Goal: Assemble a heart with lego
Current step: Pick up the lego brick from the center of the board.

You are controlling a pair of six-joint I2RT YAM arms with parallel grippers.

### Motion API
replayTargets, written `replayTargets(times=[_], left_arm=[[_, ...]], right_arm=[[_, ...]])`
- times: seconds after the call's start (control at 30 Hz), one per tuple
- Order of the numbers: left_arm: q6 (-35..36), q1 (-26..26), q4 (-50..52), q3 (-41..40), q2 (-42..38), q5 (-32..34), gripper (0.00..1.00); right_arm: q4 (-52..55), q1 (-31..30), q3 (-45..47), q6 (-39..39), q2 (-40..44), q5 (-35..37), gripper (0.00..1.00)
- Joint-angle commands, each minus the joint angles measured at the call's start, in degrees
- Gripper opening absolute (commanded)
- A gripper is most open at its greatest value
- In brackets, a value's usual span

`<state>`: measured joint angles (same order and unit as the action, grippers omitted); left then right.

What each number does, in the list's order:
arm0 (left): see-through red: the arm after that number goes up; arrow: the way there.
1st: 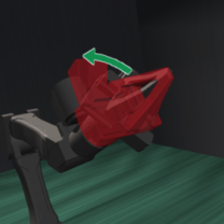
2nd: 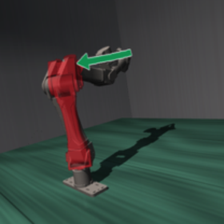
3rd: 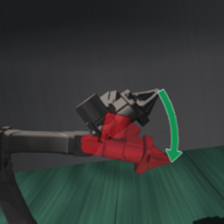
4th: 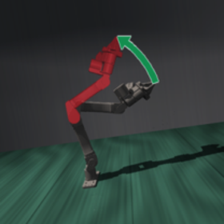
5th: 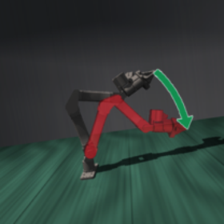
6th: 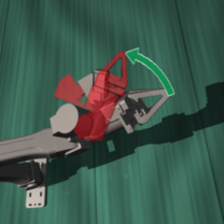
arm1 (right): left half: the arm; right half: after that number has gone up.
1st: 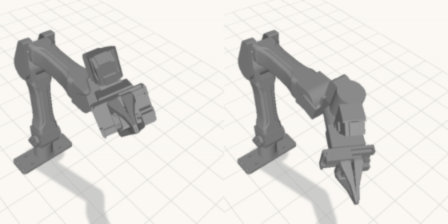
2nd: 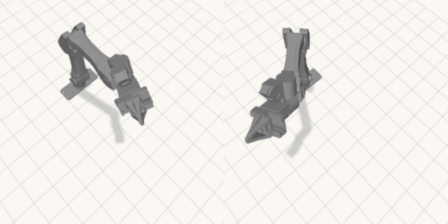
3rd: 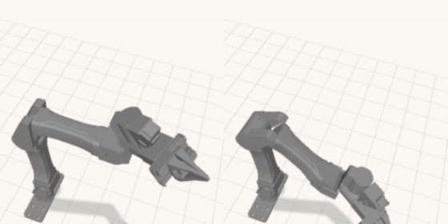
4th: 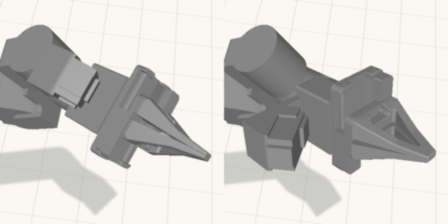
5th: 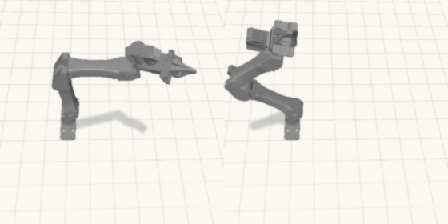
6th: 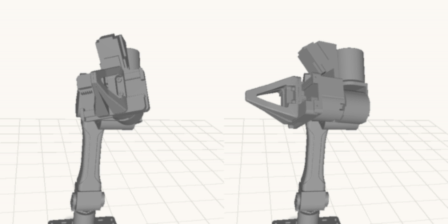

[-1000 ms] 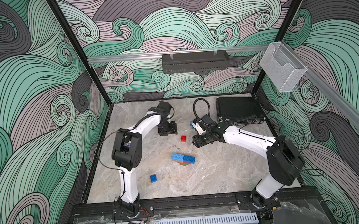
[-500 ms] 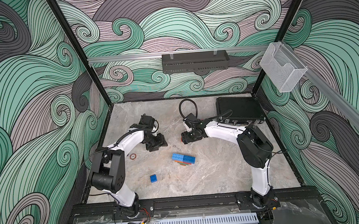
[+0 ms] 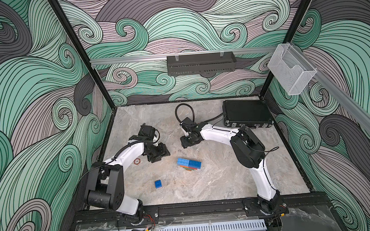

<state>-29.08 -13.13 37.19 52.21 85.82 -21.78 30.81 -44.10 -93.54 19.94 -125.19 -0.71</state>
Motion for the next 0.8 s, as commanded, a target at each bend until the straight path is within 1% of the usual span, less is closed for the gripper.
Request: replayTargets(times=[0.0,0.1,0.33,0.47,0.6,0.77], left_arm=[[-0.63,0.47,-0.89,0.27,-0.67,-0.76,0.62],[-0.78,0.51,-1.16,0.08,-0.49,-0.78,0.61],[-0.8,0.49,-1.42,-0.35,-0.38,-0.72,0.61],[-0.89,0.56,-1.42,-0.78,-0.83,-0.72,0.61],[-0.82,0.56,-1.42,-1.07,-0.92,-0.72,0.61],[-0.8,0.56,-1.33,-1.09,-0.83,-0.72,0.61]], right_arm=[[5.44,-0.86,-2.19,-3.24,-1.64,6.1,0.56],[5.89,-1.3,-2.44,-4.23,-1.16,8.21,0.53],[6.21,-1.43,-2.94,-4.81,-1.26,8.83,0.44],[6.33,-1.41,-3.95,-5.36,-2.03,8.64,0.44],[7.03,-1.43,-6.09,-6.68,-3.43,8.03,0.49],[7.69,-1.43,-7.7,-7.25,-4.51,7.3,0.48]])
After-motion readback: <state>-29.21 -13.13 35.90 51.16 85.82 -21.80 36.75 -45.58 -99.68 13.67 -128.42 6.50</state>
